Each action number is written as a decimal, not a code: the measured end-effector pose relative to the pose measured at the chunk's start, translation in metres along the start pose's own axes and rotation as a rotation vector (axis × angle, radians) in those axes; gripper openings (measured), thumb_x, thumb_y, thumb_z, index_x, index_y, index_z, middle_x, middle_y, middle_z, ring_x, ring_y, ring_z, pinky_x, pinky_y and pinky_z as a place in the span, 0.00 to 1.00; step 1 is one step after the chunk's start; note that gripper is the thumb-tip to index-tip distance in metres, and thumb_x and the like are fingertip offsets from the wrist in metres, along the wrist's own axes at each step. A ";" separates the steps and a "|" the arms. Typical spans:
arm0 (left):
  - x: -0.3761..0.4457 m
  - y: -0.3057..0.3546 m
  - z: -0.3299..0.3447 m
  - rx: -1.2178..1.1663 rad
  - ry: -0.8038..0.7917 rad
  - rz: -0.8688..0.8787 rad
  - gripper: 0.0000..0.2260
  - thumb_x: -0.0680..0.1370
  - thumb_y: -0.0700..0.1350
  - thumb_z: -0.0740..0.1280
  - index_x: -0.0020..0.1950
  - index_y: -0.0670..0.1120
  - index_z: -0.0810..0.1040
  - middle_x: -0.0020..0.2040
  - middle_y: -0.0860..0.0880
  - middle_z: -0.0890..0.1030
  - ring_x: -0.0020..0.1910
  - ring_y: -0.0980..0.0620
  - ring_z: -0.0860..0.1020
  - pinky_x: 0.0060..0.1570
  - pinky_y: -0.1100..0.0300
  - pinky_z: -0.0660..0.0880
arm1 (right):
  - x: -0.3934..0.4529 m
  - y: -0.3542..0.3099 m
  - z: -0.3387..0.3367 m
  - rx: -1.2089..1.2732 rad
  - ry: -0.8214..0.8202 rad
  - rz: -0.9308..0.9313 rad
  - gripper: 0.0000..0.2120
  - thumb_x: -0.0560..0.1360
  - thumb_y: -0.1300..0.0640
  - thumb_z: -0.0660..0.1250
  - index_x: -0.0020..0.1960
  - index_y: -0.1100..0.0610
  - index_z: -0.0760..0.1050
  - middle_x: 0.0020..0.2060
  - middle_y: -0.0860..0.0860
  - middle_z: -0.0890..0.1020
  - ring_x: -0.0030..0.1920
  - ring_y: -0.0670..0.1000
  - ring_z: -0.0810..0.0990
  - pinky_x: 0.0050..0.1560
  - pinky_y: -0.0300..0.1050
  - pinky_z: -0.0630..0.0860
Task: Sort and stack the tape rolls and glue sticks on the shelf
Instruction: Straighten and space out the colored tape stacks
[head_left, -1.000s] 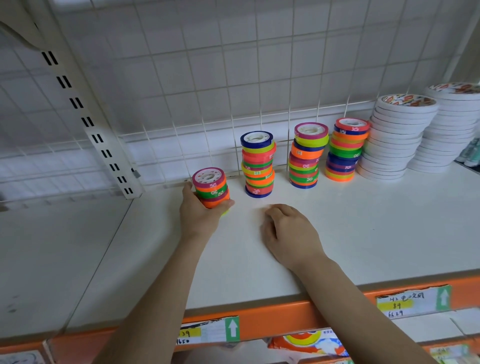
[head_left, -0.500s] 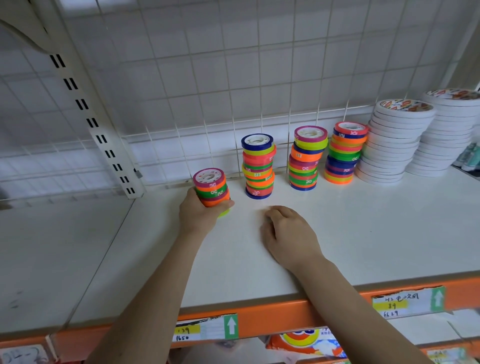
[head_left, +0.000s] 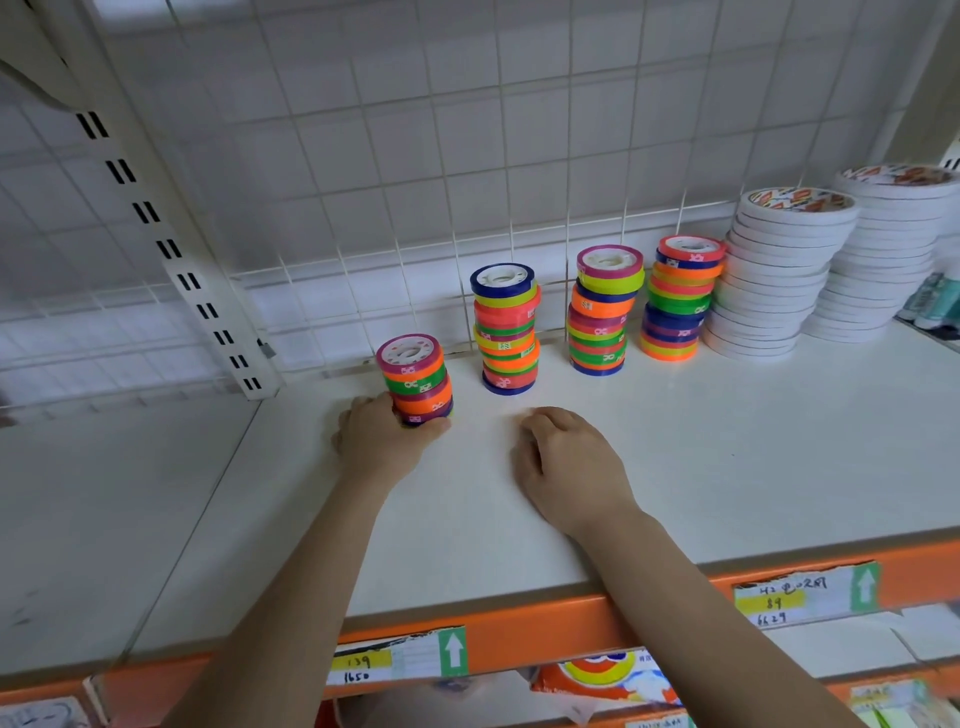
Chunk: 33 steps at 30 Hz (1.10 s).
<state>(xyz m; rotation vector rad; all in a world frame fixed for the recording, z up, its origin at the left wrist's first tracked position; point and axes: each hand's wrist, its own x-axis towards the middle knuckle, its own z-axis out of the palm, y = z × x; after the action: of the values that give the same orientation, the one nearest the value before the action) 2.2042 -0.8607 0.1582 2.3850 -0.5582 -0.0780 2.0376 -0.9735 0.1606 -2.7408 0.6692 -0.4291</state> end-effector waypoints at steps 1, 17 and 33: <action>0.001 -0.001 -0.003 -0.032 -0.048 0.000 0.26 0.61 0.61 0.73 0.55 0.52 0.80 0.53 0.47 0.81 0.56 0.45 0.76 0.58 0.49 0.72 | 0.000 0.000 0.000 -0.004 0.000 -0.001 0.19 0.80 0.53 0.53 0.68 0.57 0.68 0.67 0.50 0.71 0.67 0.50 0.67 0.65 0.37 0.60; -0.004 0.013 0.012 0.006 0.179 -0.147 0.27 0.64 0.61 0.74 0.57 0.47 0.75 0.56 0.46 0.79 0.60 0.43 0.72 0.58 0.52 0.62 | 0.000 0.002 0.000 0.003 -0.010 -0.009 0.19 0.80 0.52 0.53 0.68 0.57 0.68 0.67 0.50 0.71 0.66 0.50 0.67 0.65 0.37 0.60; 0.009 -0.002 0.005 -0.138 -0.002 -0.075 0.32 0.58 0.61 0.72 0.59 0.50 0.75 0.56 0.48 0.80 0.59 0.44 0.74 0.63 0.49 0.65 | -0.001 0.001 -0.001 0.020 -0.009 -0.004 0.19 0.80 0.53 0.53 0.68 0.58 0.69 0.67 0.51 0.71 0.67 0.51 0.67 0.66 0.38 0.60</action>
<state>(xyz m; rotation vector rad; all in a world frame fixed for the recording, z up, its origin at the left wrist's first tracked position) 2.2117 -0.8661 0.1543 2.2707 -0.4499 -0.1473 2.0359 -0.9741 0.1610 -2.7243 0.6545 -0.4223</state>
